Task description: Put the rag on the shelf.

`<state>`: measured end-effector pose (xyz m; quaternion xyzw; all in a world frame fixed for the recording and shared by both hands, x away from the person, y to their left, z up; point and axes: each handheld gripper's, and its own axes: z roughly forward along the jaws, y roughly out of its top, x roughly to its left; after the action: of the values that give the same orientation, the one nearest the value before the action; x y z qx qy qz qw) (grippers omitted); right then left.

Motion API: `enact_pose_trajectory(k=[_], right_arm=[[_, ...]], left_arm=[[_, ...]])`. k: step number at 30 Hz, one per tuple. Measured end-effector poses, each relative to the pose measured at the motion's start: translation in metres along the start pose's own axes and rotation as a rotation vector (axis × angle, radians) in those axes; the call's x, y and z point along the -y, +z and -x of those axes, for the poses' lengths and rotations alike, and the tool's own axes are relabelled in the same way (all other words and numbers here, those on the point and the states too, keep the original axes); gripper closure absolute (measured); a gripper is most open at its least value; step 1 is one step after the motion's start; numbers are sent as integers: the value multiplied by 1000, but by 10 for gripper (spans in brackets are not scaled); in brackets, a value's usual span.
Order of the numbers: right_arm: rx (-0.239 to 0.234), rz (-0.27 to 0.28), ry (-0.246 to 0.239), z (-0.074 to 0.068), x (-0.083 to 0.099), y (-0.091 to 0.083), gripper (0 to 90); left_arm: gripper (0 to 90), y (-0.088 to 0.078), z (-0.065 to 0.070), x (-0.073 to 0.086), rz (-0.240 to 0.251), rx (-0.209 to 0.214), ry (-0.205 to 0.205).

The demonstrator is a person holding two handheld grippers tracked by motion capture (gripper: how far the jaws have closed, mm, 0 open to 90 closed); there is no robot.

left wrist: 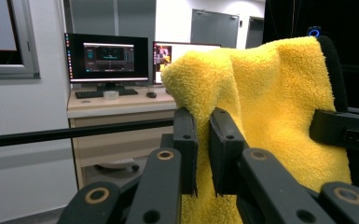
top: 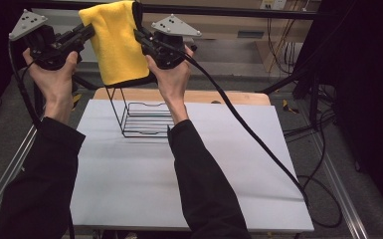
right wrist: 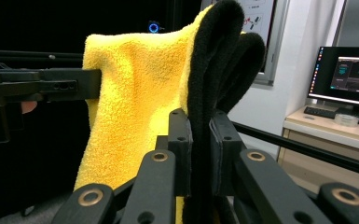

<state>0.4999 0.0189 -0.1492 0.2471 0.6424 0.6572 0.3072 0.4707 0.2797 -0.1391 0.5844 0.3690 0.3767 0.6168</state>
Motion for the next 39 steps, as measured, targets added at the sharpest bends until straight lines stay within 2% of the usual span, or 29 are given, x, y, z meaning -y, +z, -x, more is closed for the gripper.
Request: enact_pose_trajectory(k=[6, 10, 14, 20, 23, 29, 31, 39], right_arm=[[7, 12, 1, 7, 1, 6, 814], [5, 24, -12, 9, -1, 9, 814], [12, 22, -14, 12, 0, 15, 814], [20, -12, -31, 15, 11, 24, 813], [24, -29, -39, 17, 17, 27, 813], [34, -49, -20, 22, 33, 27, 812], [39, -60, -27, 22, 38, 26, 813], [57, -81, -16, 32, 53, 18, 812]], left_arm=[[818, 12, -3, -2, 13, -11, 28], [818, 18, -7, -3, 23, -22, 19], [818, 24, -9, -4, 4, -37, 58], [818, 34, -15, 7, -27, -37, 74], [818, 36, -18, 14, -24, -24, 54], [818, 41, -18, 27, -37, -1, 77], [818, 43, -17, 30, -50, -1, 89], [818, 49, -8, 45, -67, 37, 87]])
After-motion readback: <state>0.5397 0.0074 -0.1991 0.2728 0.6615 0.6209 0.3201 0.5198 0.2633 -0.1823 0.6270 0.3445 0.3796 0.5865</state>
